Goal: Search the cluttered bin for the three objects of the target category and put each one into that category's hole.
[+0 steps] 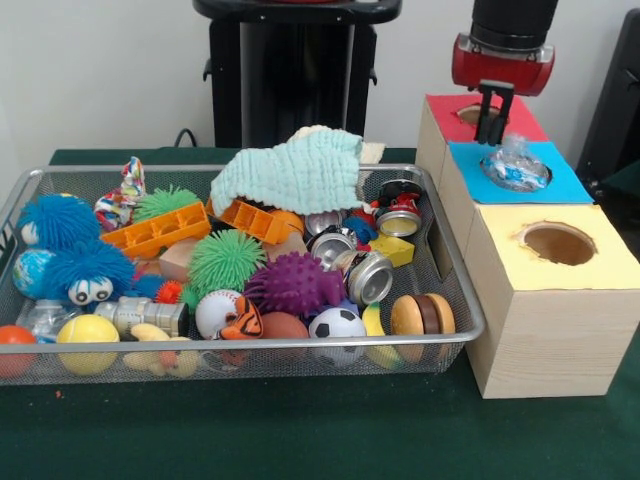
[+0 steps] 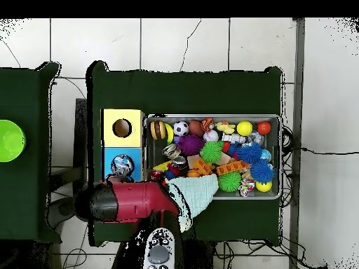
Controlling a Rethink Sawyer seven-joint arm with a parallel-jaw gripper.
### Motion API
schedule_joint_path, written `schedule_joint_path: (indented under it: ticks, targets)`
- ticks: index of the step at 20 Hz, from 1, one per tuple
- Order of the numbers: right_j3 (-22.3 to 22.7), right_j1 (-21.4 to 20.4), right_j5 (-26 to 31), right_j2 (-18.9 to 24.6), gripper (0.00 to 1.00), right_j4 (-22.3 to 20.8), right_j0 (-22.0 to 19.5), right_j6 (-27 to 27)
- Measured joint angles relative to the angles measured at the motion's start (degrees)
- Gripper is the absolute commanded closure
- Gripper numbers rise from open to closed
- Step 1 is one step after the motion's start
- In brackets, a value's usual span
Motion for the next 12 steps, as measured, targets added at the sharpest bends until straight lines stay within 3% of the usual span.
schedule_joint_path:
  ticks: [12]
  targets:
    - [-2.01, 1.89, 0.50, -0.39, 1.00, 0.15, 1.85, 0.00]
